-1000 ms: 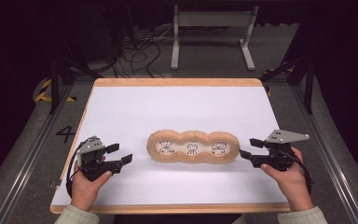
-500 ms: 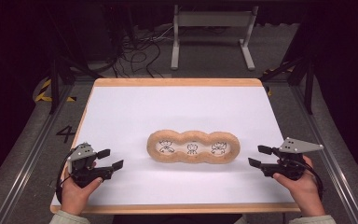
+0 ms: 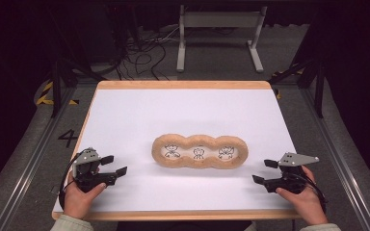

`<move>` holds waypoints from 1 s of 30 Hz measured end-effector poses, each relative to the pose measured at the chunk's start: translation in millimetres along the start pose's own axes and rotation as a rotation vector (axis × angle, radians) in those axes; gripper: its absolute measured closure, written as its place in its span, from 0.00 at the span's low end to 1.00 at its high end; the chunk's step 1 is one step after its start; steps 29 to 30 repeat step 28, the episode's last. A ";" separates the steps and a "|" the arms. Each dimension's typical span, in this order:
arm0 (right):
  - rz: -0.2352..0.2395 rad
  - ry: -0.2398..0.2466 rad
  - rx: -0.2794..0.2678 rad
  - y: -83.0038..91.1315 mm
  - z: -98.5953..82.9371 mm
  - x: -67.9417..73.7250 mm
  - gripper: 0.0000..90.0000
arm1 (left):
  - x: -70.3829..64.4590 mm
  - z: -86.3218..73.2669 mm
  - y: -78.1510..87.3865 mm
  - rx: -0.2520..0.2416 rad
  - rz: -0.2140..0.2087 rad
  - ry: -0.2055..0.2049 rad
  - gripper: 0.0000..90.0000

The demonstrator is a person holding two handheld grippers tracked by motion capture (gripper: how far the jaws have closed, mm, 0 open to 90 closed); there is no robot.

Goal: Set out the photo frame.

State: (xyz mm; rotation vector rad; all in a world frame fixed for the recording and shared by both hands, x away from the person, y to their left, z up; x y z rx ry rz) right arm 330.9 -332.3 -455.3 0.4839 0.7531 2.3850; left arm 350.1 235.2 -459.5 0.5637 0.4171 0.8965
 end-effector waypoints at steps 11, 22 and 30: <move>-0.051 0.018 0.068 -18.4 -8.0 6.8 0.18 | -3.6 -2.9 -13.0 0.045 0.005 -0.026 0.29; -0.074 0.054 0.099 -25.6 -6.6 10.2 0.12 | -7.2 -3.1 -20.3 0.053 0.051 -0.034 0.24; -0.079 0.054 0.100 -25.9 -6.5 10.5 0.11 | -6.4 -3.4 -21.3 0.055 0.061 -0.038 0.21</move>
Point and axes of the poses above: each handheld gripper's, and its own axes: y roughly backward along the jaws, z roughly out of its top, x roughly to its left, the point moved 2 cm from there along -y, roughly forward along the jaws, and after that the axes turned 9 degrees about z, right-handed, at the moved point
